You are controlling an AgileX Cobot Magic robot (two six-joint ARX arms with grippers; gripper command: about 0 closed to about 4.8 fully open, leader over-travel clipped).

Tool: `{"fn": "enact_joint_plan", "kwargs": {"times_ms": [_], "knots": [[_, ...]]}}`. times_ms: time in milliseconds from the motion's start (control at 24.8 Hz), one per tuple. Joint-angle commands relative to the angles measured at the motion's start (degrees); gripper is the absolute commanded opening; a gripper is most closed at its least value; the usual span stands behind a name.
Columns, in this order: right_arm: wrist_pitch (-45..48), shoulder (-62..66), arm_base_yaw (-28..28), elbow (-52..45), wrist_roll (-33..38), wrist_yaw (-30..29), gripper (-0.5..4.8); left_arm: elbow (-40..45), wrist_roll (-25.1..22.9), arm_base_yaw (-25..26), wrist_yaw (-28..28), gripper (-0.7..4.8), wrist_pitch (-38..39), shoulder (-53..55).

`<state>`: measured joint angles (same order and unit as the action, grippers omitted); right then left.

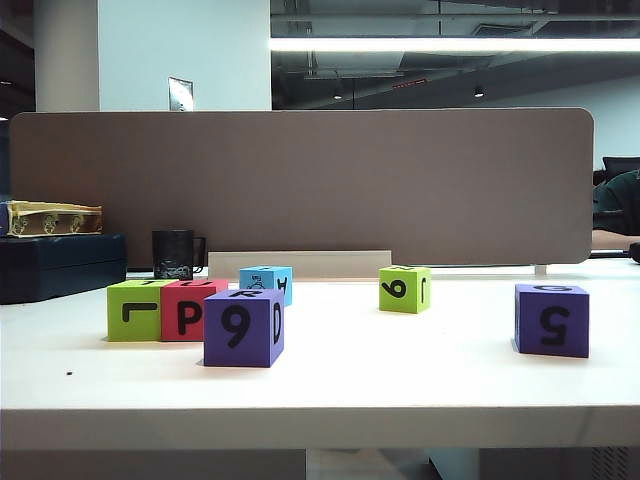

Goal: Select the appropriate blocks from the scattered letter blocks on the table and arrange them in a row to spell out "TURING".

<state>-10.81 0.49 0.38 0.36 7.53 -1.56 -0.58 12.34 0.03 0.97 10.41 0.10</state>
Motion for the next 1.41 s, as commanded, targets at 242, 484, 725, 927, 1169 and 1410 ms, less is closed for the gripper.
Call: {"fn": "enact_joint_plan", "kwargs": {"times_ms": [242, 484, 725, 927, 1169, 1410], "knots": [[0.55, -0.44, 0.35, -0.11, 0.48, -1.14, -0.02, 0.0, 0.13, 0.0, 0.39, -0.06, 0.22, 0.04], [0.31, -0.44, 0.35, 1.64, 0.48, -1.09, -0.02, 0.0, 0.13, 0.0, 0.37, -0.06, 0.22, 0.04], [0.11, -0.44, 0.33, 5.6, 0.5, -0.96, -0.02, 0.0, 0.13, 0.0, 0.37, -0.06, 0.22, 0.04], [-1.05, -0.39, 0.33, 9.53, 0.46, -0.96, -0.02, 0.0, 0.13, 0.0, 0.37, -0.06, 0.22, 0.04], [-4.76, -0.37, 0.33, 12.44, 0.44, -1.11, -0.02, 0.0, 0.15, 0.0, 0.39, -0.06, 0.22, 0.04], [-8.07, -0.33, 0.33, 15.23, 0.39, -1.57, -0.02, 0.0, 0.13, 0.0, 0.39, -0.06, 0.22, 0.04]]}}
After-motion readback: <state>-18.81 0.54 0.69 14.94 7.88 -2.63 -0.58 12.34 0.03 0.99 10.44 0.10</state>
